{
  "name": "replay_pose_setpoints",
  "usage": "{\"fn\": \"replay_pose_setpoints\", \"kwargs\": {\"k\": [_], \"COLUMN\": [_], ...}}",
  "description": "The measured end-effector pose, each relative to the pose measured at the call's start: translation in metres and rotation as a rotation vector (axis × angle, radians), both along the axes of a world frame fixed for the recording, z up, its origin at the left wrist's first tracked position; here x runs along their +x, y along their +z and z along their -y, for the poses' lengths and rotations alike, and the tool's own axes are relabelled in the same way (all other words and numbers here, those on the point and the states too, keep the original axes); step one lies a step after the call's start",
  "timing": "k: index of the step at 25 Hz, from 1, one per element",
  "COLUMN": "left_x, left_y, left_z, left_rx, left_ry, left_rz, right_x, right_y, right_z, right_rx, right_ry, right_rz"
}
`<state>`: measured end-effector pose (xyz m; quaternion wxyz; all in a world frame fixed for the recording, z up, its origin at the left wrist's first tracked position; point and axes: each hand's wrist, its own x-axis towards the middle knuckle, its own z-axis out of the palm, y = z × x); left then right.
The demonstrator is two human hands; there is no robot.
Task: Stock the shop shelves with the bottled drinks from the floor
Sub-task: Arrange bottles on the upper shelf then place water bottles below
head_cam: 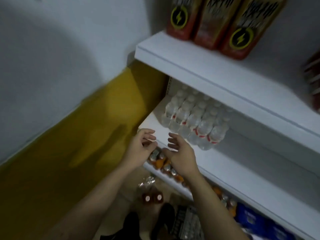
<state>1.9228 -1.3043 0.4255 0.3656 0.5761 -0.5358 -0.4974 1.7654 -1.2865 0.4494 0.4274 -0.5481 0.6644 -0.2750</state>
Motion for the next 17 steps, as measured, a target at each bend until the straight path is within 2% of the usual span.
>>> {"fn": "replay_pose_setpoints", "kwargs": {"k": [7, 17], "left_x": [0.024, -0.004], "left_y": [-0.149, -0.377], "left_z": [-0.05, -0.058], "left_rx": [0.331, 0.631], "left_ry": [-0.001, -0.139], "left_rz": [0.141, 0.284], "right_x": [0.015, 0.007], "right_y": [-0.16, -0.395], "right_z": [-0.053, -0.088], "right_rx": [0.316, 0.652], "right_ry": [-0.058, -0.128], "right_rz": [-0.025, 0.001]}}
